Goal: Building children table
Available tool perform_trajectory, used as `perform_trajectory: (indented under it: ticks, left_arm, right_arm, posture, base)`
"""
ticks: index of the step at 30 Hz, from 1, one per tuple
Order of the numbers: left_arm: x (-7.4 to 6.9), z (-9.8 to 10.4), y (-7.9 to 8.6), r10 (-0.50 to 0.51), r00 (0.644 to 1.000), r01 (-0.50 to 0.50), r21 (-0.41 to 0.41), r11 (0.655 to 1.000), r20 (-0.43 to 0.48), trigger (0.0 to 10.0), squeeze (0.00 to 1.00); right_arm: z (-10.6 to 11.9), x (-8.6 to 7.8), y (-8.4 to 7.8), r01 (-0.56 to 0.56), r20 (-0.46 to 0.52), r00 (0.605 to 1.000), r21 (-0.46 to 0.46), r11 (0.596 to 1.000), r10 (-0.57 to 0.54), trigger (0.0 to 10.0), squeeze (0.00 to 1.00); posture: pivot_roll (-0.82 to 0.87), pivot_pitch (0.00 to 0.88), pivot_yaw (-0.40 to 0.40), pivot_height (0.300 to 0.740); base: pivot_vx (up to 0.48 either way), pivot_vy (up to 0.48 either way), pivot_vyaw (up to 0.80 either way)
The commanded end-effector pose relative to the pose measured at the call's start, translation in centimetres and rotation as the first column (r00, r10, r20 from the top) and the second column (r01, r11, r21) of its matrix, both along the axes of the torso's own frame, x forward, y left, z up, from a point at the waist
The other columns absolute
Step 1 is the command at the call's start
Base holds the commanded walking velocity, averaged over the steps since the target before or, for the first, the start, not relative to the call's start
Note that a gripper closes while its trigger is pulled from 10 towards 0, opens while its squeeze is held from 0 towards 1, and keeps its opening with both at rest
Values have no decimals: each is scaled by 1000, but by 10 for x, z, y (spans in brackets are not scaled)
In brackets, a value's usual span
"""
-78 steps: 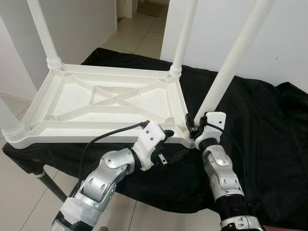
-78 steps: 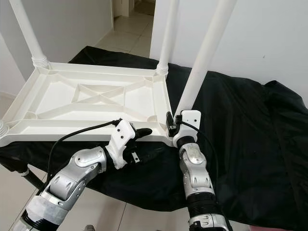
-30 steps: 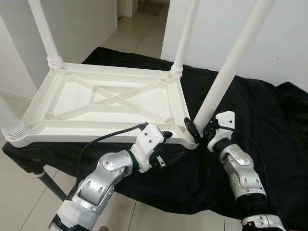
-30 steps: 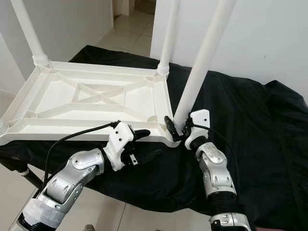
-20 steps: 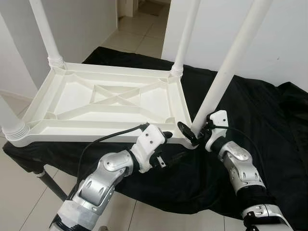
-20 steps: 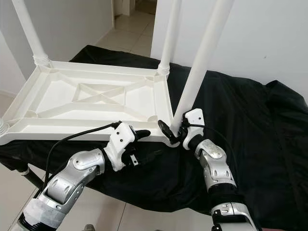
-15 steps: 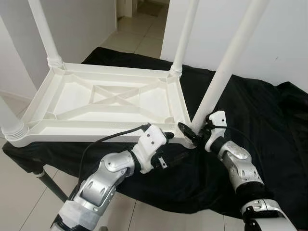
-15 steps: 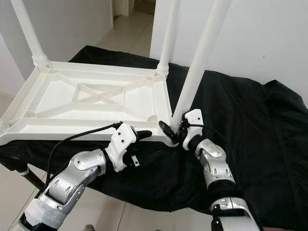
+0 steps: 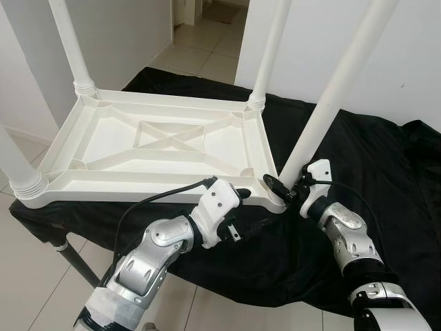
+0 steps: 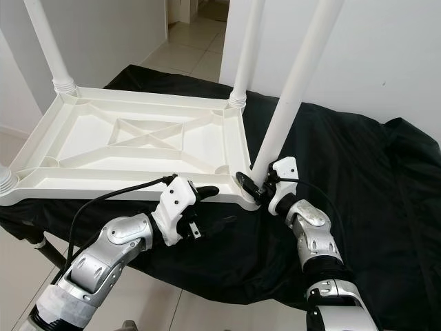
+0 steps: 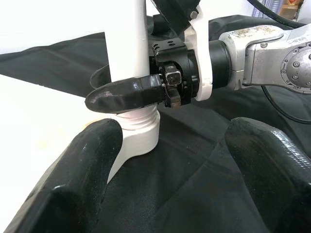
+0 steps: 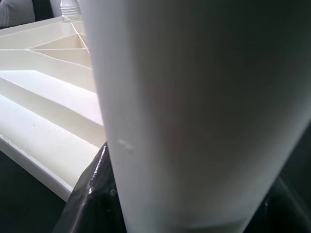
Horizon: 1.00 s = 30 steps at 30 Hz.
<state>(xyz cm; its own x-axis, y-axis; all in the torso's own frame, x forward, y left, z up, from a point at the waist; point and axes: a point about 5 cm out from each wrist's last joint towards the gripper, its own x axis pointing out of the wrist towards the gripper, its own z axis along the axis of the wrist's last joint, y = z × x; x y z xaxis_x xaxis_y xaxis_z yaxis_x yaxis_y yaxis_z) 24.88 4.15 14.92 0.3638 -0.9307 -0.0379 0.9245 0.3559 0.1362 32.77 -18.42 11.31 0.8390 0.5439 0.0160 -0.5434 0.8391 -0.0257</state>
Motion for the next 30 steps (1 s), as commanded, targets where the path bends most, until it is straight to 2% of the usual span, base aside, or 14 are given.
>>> perform_trajectory:
  ticks: [1, 2, 8, 12, 14, 15, 17, 18, 19, 21, 23, 24, 26, 30]
  left_arm:
    - [1, -1, -2, -8, 1000, 8, 14, 1000, 4, 10000, 0]
    - [1, -1, -2, -11, 1000, 11, 13, 1000, 4, 10000, 0]
    - [1, -2, -2, -12, 1000, 12, 17, 1000, 4, 10000, 0]
    - [0, -2, -2, -14, 1000, 14, 15, 1000, 1, 10000, 0]
    - [0, -2, -2, -14, 1000, 14, 15, 1000, 1, 10000, 0]
    - [-1, -3, -2, -17, 1000, 17, 16, 1000, 1, 10000, 0]
    - [-1, -3, -2, -17, 1000, 17, 16, 1000, 1, 10000, 0]
    - [-1, -3, -2, -17, 1000, 17, 16, 1000, 1, 10000, 0]
    - [-1, -3, -2, -17, 1000, 17, 16, 1000, 1, 10000, 0]
    - [-1, -3, -2, -17, 1000, 17, 16, 1000, 0, 10000, 0]
    - [-1, -3, -2, -17, 1000, 17, 16, 1000, 0, 10000, 0]
    - [-1, -3, -2, -17, 1000, 17, 16, 1000, -1, 10000, 0]
    - [-1, -3, -2, -17, 1000, 17, 16, 1000, -1, 10000, 0]
    - [-2, -3, -3, -19, 1000, 19, 14, 1000, -2, 10000, 0]
  right_arm:
    - [-1, -2, -7, 31, -8, 999, 24, 999, -31, 10000, 0]
    - [-3, -3, -3, 89, 1, 996, 13, 996, -89, 10000, 0]
    - [-5, -5, 6, 207, 29, 978, 2, 978, -207, 10000, 0]
    - [-10, -9, 15, 326, -8, 945, 70, 943, -327, 10000, 0]
    - [-10, -9, 15, 326, -8, 945, 70, 943, -327, 10000, 0]
    - [-22, -15, 25, 492, -67, 870, 66, 868, -488, 10000, 0]
    - [-22, -15, 25, 492, -67, 870, 66, 868, -488, 10000, 0]
    - [-26, -18, 28, 544, -81, 838, 58, 837, -539, 10000, 0]
    - [-26, -18, 28, 544, -81, 838, 58, 837, -539, 10000, 0]
    - [-32, -20, 37, 652, -104, 757, 46, 757, -645, 10000, 0]
    - [-32, -20, 37, 652, -104, 757, 46, 757, -645, 10000, 0]
    - [-32, -20, 46, 684, -123, 728, 51, 728, -675, 10000, 0]
    - [-32, -20, 46, 684, -123, 728, 51, 728, -675, 10000, 0]
    - [-29, -20, 61, 666, -141, 745, 84, 742, -652, 10000, 0]
  posture:
    - [-12, 0, -95, 740]
    - [-15, 0, -95, 740]
    - [-15, 0, -95, 740]
    - [-16, 0, -94, 740]
    - [-16, 0, -94, 740]
    - [-16, 0, -97, 740]
    - [-16, 0, -97, 740]
    - [-16, 0, -97, 740]
    - [-16, 0, -97, 740]
    - [-10, 0, -97, 740]
    - [-10, 0, -97, 740]
    - [-10, 0, -97, 740]
    - [-10, 0, -97, 740]
    - [-9, 0, -98, 740]
  base:
    - [0, 0, 0]
    - [0, 0, 0]
    - [0, 0, 0]
    - [0, 0, 0]
    - [0, 0, 0]
    - [0, 0, 0]
    - [0, 0, 0]
    - [0, 0, 0]
    - [0, 0, 0]
    - [0, 0, 0]
    - [0, 0, 0]
    - [0, 0, 0]
    - [0, 0, 0]
    - [0, 0, 0]
